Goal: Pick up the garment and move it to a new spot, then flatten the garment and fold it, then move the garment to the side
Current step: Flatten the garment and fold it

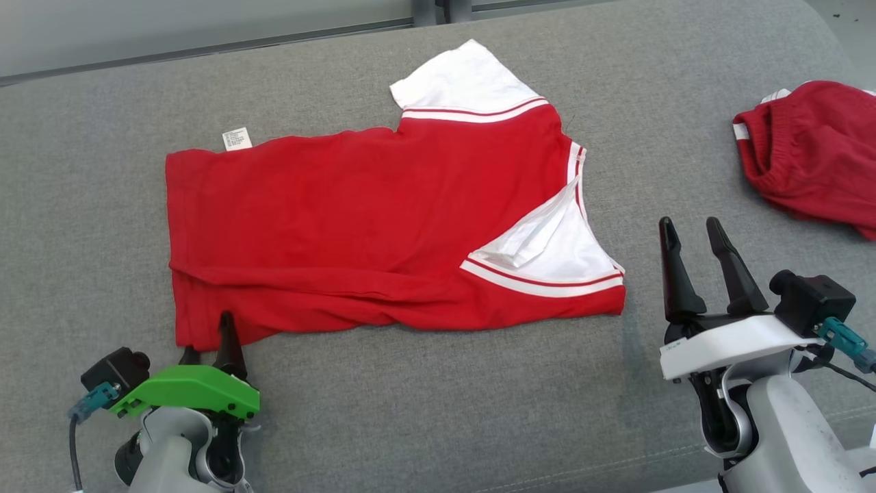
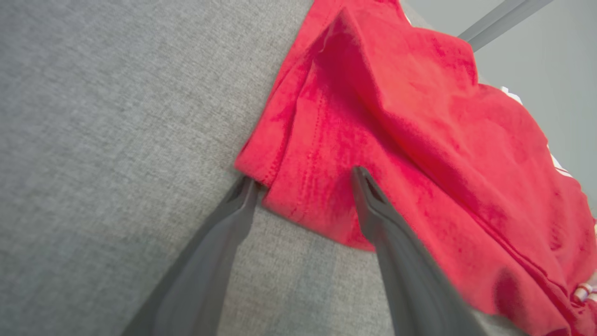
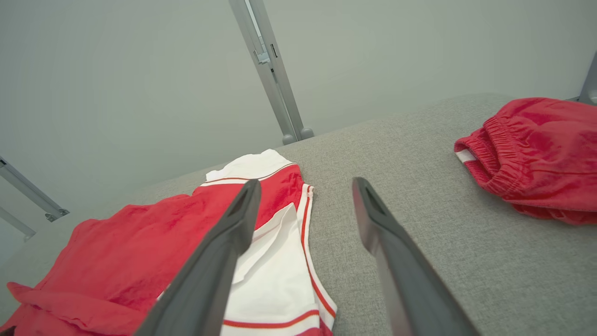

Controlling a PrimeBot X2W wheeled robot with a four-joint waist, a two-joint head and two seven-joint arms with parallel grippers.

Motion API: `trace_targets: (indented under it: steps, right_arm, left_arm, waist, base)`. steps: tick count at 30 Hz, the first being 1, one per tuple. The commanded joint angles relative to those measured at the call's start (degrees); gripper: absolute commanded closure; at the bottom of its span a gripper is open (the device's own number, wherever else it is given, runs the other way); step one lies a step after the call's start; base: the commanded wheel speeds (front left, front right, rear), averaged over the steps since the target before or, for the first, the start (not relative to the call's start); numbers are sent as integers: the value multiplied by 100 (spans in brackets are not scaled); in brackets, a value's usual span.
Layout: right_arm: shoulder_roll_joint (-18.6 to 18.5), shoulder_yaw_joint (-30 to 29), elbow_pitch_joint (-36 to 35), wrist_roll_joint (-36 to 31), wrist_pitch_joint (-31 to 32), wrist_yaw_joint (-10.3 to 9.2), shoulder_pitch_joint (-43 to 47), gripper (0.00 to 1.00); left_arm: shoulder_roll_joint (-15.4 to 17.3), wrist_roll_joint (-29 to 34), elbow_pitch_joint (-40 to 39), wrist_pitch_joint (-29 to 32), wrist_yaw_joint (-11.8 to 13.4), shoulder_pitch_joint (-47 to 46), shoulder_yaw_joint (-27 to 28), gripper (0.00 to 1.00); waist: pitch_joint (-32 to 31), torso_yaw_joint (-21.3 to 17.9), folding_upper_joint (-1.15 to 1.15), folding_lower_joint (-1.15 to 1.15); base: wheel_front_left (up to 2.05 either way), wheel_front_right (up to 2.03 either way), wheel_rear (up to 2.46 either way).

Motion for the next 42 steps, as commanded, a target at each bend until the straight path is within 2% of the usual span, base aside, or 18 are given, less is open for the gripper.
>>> trace_targets:
  steps: [1, 3, 4, 12, 17, 20, 25, 33, 40, 41, 42]
  right_arm:
    - [-32, 20, -1, -4, -12, -2, 37, 0]
    - [-41, 37, 20, -2, -12, -2, 90, 0]
    - [-47, 34, 39, 7, -12, -2, 131, 0]
    - [-96, -84, 180, 66, -12, -2, 357, 0]
    - [-149, 21, 350, 237, 30, -2, 661, 0]
    - [-169, 60, 460, 323, 139, -2, 832, 0]
    - [-121, 86, 755, 450, 284, -2, 937, 0]
    - [-11, 274, 1468, 662, 294, -2, 395, 0]
    - [26, 527, 2396, 866, 313, -2, -260, 0]
    - [26, 572, 2516, 913, 313, -2, -338, 8]
    - [27, 622, 2635, 951, 308, -2, -412, 33]
  left_arm:
    - [-29, -47, 186, -27, -48, -101, 7, 39]
    - [-35, -62, 322, -90, -107, -205, -25, 91]
    - [-37, -69, 362, -125, -144, -238, -38, 100]
    - [87, -100, 335, -404, -302, -208, -22, 100]
    - [207, -124, -105, -420, -371, 143, -79, 100]
    - [216, -122, -415, -353, -363, 407, -127, 100]
    - [165, -203, -768, -190, -196, 782, -130, 100]
    - [91, -169, -822, -131, -33, 825, -260, 100]
    - [38, -127, -732, -146, -17, 662, -400, 100]
    - [33, -130, -719, -152, -20, 642, -410, 100]
    - [31, -133, -703, -164, -24, 626, -418, 100]
  waist:
    - [29, -47, 1, 0]
    - [36, -67, 1, 0]
    - [38, -70, 1, 0]
    - [13, 32, 1, 0]
    - [-80, 196, 1, 0]
    - [-133, 270, 1, 0]
    - [-161, 350, 1, 0]
    - [-93, 444, 1, 0]
    - [-34, 562, 1, 0]
    - [-30, 576, 1, 0]
    - [-28, 589, 1, 0]
  base:
    - [0, 0, 0]
    - [0, 0, 0]
    - [0, 0, 0]
    - [0, 0, 0]
    - [0, 0, 0]
    - [0, 0, 0]
    - [0, 0, 0]
    - [0, 0, 0]
    - [0, 0, 0]
    - [0, 0, 0]
    - [0, 0, 0]
